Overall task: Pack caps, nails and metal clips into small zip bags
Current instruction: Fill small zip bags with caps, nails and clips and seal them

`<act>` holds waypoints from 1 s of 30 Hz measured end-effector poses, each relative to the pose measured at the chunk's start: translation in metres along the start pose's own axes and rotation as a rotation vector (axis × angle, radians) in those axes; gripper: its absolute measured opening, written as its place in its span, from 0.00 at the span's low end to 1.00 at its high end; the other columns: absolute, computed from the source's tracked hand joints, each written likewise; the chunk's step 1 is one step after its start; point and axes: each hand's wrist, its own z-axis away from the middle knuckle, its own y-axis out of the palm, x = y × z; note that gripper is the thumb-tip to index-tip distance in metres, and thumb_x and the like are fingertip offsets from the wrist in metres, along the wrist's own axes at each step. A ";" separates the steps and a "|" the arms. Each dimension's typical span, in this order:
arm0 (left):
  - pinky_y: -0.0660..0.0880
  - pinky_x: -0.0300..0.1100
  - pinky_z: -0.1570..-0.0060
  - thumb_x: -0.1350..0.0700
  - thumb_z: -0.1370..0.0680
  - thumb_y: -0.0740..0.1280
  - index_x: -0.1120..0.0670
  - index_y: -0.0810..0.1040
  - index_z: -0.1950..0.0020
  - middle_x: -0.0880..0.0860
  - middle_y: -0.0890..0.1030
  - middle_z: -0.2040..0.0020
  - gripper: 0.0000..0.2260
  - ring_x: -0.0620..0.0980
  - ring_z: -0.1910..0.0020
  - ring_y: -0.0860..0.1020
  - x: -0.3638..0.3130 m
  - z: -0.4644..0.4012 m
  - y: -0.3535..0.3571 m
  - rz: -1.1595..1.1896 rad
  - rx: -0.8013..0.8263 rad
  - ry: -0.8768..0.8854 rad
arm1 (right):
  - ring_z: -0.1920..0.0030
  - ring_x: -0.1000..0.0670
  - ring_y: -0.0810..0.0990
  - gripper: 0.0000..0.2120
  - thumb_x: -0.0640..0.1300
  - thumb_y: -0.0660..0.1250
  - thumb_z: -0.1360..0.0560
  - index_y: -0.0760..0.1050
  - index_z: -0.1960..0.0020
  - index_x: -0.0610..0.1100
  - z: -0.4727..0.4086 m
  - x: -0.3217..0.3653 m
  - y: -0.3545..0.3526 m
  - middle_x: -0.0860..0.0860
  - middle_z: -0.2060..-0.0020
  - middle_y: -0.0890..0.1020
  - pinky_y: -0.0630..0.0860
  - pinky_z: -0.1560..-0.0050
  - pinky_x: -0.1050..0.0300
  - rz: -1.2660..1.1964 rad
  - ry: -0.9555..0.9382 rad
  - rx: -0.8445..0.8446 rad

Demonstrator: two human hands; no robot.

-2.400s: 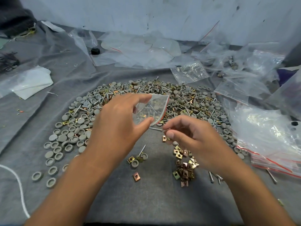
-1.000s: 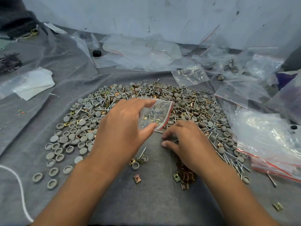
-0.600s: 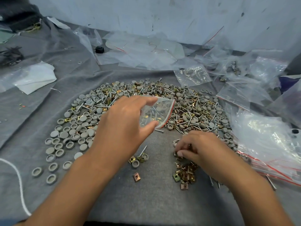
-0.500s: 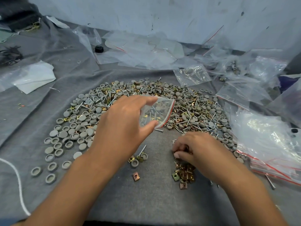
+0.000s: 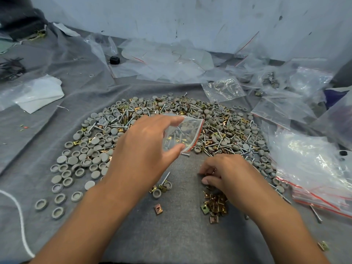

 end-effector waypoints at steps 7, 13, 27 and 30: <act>0.70 0.37 0.46 0.45 0.29 0.74 0.45 0.78 0.33 0.39 0.81 0.44 0.24 0.35 0.50 0.70 0.002 0.000 0.001 -0.003 -0.006 0.008 | 0.56 0.64 0.79 0.15 0.50 0.75 0.26 0.78 0.41 0.60 0.003 0.002 0.003 0.67 0.59 0.81 0.77 0.52 0.67 0.004 -0.019 -0.103; 0.70 0.36 0.45 0.47 0.29 0.76 0.46 0.79 0.34 0.38 0.79 0.46 0.24 0.34 0.50 0.70 0.001 0.000 0.002 0.000 -0.015 0.019 | 0.58 0.69 0.76 0.14 0.46 0.75 0.26 0.79 0.44 0.59 0.002 -0.002 0.004 0.69 0.61 0.77 0.70 0.60 0.76 -0.067 -0.020 -0.093; 0.71 0.36 0.44 0.46 0.29 0.75 0.46 0.78 0.33 0.40 0.81 0.43 0.24 0.35 0.50 0.72 -0.002 0.000 0.003 0.013 0.015 0.018 | 0.54 0.68 0.78 0.11 0.49 0.76 0.26 0.79 0.46 0.59 -0.001 -0.006 0.009 0.68 0.58 0.79 0.76 0.51 0.69 -0.130 -0.114 -0.054; 0.70 0.35 0.44 0.47 0.29 0.75 0.46 0.78 0.33 0.41 0.82 0.42 0.24 0.35 0.50 0.71 -0.002 0.000 0.003 0.021 0.021 0.020 | 0.54 0.69 0.79 0.11 0.46 0.77 0.26 0.79 0.51 0.59 -0.001 -0.008 0.011 0.67 0.60 0.81 0.73 0.54 0.76 -0.226 -0.104 -0.078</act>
